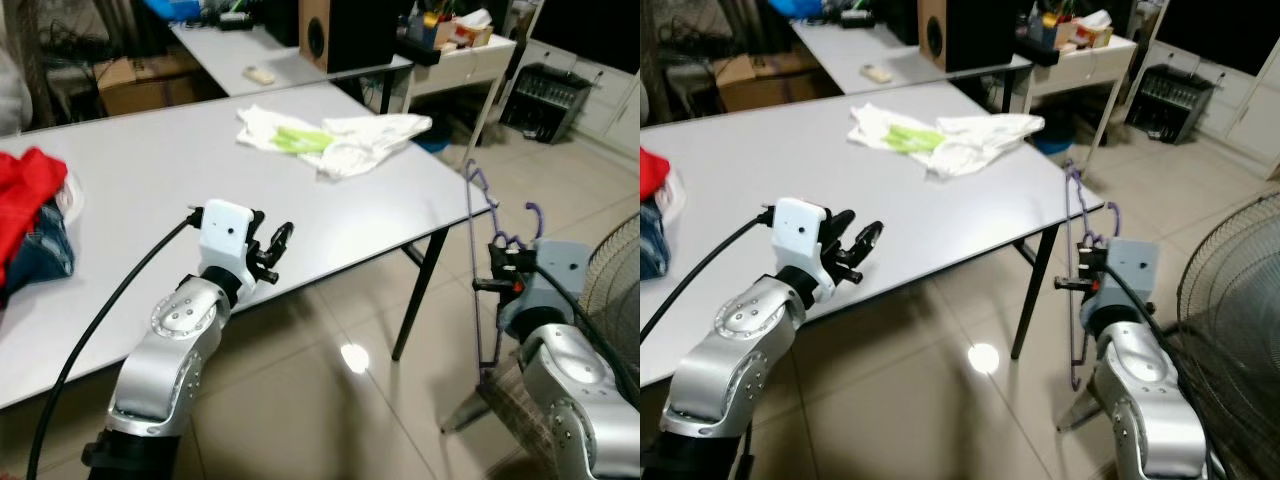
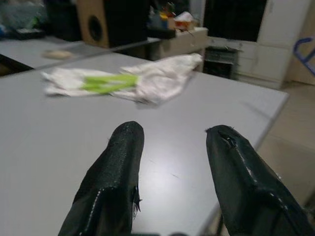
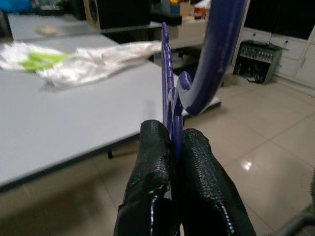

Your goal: Hang hanger

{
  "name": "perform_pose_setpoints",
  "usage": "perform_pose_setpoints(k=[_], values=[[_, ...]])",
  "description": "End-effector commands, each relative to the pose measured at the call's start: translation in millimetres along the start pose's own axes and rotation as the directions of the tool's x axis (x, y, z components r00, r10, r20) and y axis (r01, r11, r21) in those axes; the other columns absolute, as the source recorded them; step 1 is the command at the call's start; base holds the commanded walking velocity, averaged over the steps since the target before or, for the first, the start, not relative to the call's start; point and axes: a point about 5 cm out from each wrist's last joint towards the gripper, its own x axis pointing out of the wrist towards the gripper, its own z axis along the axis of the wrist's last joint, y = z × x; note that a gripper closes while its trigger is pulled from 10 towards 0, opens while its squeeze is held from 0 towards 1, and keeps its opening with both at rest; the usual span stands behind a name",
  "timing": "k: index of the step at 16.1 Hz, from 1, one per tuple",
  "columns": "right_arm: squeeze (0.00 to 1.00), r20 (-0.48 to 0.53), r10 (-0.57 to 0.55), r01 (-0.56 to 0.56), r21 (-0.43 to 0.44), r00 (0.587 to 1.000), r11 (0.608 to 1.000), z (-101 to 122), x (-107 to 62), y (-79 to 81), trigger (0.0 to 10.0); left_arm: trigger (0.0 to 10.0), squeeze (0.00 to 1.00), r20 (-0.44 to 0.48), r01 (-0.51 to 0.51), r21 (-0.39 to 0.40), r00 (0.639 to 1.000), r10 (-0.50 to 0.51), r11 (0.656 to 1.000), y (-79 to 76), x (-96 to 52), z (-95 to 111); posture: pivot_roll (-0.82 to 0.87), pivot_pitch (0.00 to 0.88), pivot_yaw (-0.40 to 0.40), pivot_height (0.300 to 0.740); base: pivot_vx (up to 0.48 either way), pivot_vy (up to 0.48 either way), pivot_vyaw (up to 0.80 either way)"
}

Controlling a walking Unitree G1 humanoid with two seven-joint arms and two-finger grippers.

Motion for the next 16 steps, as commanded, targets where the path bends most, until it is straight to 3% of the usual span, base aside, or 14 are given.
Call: perform_pose_setpoints(k=[1,3,10,16], values=[[0.00,0.021,0.029,-0.029,-0.006,0.999,1.000,5.8,1.9,6.2,10.0,10.0,0.00,0.003,-0.039,0.007,0.999,0.039,0.999,7.4,-0.3,0.8,-0.16,0.000,-0.046,0.740,0.266,0.000,0.00],[0.00,0.019,0.042,-0.042,-0.006,0.999,0.999,6.3,3.1,8.3,10.0,10.0,0.00,0.000,-0.034,0.007,0.999,0.034,0.999,7.3,-1.6,-0.2,-0.16,0.000,-0.046,0.740,0.268,0.000,0.00],[0.00,0.010,0.051,-0.051,-0.005,0.999,0.999,5.2,5.6,7.9,10.0,10.0,0.00,0.007,-0.012,-0.001,1.000,0.012,1.000,2.2,-2.7,-0.1,-0.15,0.000,-0.058,0.740,0.306,0.000,-0.72],[0.00,0.007,0.030,-0.030,-0.009,1.000,1.000,1.9,0.5,5.1,10.0,10.0,0.00,0.005,0.019,-0.003,1.000,-0.019,1.000,-2.6,0.7,-0.1,-0.16,0.000,-0.034,0.740,0.351,0.000,0.00]])
